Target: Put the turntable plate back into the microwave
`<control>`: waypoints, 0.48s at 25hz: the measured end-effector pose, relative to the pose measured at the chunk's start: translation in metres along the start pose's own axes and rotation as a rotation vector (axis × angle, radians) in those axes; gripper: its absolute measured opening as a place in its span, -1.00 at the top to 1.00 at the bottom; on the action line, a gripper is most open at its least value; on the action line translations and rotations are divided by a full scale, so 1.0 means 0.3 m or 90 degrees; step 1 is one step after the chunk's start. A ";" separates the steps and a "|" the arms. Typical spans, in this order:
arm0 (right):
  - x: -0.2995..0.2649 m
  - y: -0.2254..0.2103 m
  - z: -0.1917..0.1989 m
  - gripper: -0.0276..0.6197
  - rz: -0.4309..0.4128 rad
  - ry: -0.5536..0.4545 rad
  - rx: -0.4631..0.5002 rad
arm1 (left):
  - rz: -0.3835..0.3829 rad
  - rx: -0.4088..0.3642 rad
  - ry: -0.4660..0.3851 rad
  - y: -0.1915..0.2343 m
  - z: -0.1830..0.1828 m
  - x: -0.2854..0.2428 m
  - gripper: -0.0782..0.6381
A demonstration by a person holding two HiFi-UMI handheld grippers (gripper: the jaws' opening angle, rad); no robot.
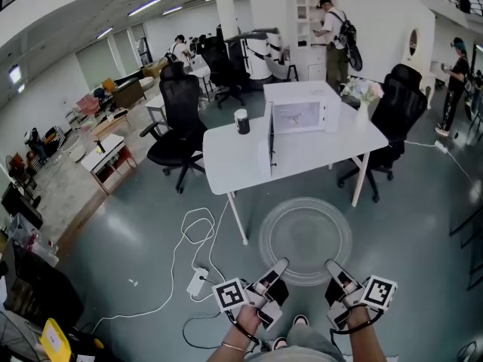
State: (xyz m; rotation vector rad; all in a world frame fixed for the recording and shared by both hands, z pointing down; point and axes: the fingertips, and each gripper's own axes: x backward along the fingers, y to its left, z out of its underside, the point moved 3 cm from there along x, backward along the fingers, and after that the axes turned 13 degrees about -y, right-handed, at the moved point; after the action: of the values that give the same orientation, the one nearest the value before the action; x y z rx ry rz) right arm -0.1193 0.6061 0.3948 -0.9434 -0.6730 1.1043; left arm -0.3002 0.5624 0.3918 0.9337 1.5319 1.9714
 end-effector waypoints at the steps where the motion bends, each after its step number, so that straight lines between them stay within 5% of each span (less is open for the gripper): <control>1: -0.009 -0.005 -0.001 0.65 0.002 0.000 0.000 | -0.002 0.001 0.000 0.006 -0.007 -0.005 0.62; 12: -0.177 -0.082 -0.085 0.65 -0.003 -0.003 -0.025 | -0.006 0.002 -0.003 0.080 -0.083 -0.174 0.62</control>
State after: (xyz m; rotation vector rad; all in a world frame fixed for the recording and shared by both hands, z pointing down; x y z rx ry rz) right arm -0.1046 0.5448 0.4048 -0.9733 -0.7022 1.0923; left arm -0.2837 0.5026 0.3996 0.9305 1.5341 1.9593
